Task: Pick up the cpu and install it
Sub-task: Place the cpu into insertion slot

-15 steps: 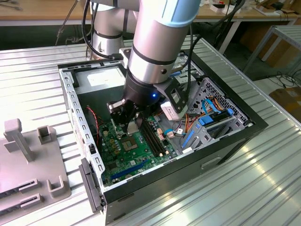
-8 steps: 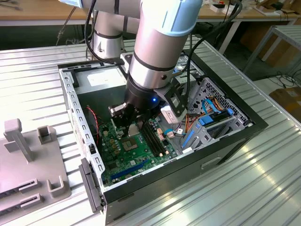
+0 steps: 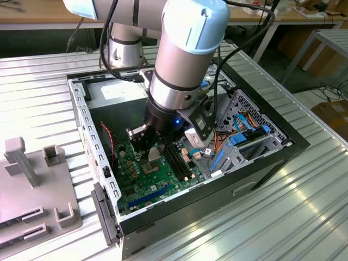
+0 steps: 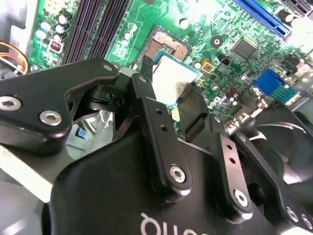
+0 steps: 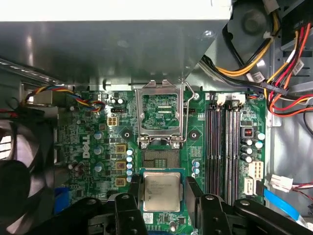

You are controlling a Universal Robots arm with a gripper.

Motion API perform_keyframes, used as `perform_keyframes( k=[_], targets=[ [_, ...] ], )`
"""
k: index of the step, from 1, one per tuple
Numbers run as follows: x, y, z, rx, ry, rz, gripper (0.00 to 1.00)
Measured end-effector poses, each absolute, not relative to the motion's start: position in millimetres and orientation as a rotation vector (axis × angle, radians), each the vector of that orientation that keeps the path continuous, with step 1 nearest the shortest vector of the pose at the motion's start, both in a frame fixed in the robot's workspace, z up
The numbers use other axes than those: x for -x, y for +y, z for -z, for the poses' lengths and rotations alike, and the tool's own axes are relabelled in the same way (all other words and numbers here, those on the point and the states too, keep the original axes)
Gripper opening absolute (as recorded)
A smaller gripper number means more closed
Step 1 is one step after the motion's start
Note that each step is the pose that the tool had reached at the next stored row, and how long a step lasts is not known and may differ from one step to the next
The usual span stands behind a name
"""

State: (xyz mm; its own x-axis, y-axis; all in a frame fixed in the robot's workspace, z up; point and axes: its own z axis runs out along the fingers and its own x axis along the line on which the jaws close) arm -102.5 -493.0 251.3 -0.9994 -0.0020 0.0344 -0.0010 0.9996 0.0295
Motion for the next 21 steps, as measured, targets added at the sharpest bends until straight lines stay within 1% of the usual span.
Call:
perform_keyframes(
  k=[12, 16, 21],
  targets=[
    [102, -493, -231, -0.003, -3.107, 0.046, 0.46],
    [102, -493, -220, -0.003, -3.107, 0.046, 0.46],
    [102, -493, -219, -0.003, -3.107, 0.046, 0.46]
  ],
)
